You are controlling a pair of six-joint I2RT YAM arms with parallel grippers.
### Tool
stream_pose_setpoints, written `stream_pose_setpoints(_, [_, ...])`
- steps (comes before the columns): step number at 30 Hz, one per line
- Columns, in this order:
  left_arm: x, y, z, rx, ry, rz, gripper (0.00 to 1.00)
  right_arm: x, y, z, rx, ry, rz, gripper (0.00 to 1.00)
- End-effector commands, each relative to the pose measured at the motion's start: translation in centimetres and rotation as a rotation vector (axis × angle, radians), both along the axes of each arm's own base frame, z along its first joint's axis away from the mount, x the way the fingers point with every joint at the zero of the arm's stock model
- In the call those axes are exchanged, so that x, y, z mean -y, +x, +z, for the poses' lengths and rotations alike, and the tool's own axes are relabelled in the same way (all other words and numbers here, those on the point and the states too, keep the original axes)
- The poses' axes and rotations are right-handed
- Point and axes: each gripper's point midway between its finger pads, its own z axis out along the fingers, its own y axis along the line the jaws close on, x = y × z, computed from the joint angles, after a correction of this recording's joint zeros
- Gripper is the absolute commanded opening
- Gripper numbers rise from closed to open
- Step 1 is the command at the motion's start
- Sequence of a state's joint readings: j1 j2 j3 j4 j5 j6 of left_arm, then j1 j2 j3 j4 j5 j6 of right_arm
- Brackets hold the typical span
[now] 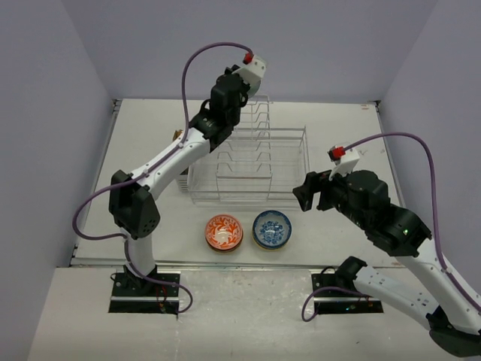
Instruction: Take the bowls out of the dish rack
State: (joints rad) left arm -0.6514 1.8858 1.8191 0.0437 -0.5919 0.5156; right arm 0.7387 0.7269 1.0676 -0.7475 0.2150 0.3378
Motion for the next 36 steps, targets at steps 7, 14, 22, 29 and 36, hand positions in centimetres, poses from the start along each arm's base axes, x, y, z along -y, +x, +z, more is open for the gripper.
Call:
stream_pose_setpoints(7, [-4.3, -7.1, 12.4, 0.132, -0.598, 0.032, 0.0, 0.1, 1.0, 2.7, 0.081, 0.062, -0.045, 0.84])
stream_pose_setpoints(14, [-3.6, -15.5, 8.1, -0.147, -0.836, -0.179, 0.0, -0.2, 1.1, 3.7, 0.098, 0.097, -0.046, 0.85])
stream_pose_setpoints(22, [-3.5, -25.8, 0.1, -0.464, -0.835, -0.39, 0.0, -0.7, 0.5, 4.2, 0.099, 0.114, 0.001, 0.85])
stream_pose_setpoints(29, [-6.2, -33.5, -6.6, -0.734, -0.749, -0.396, 0.0, -0.4, 0.2, 3.3, 0.071, 0.061, 0.014, 0.85])
stream_pose_setpoints(36, [-5.8, -35.5, -14.4, -0.936, -0.731, -0.345, 0.0, -0.6, 0.4, 2.2, 0.043, 0.031, 0.017, 0.85])
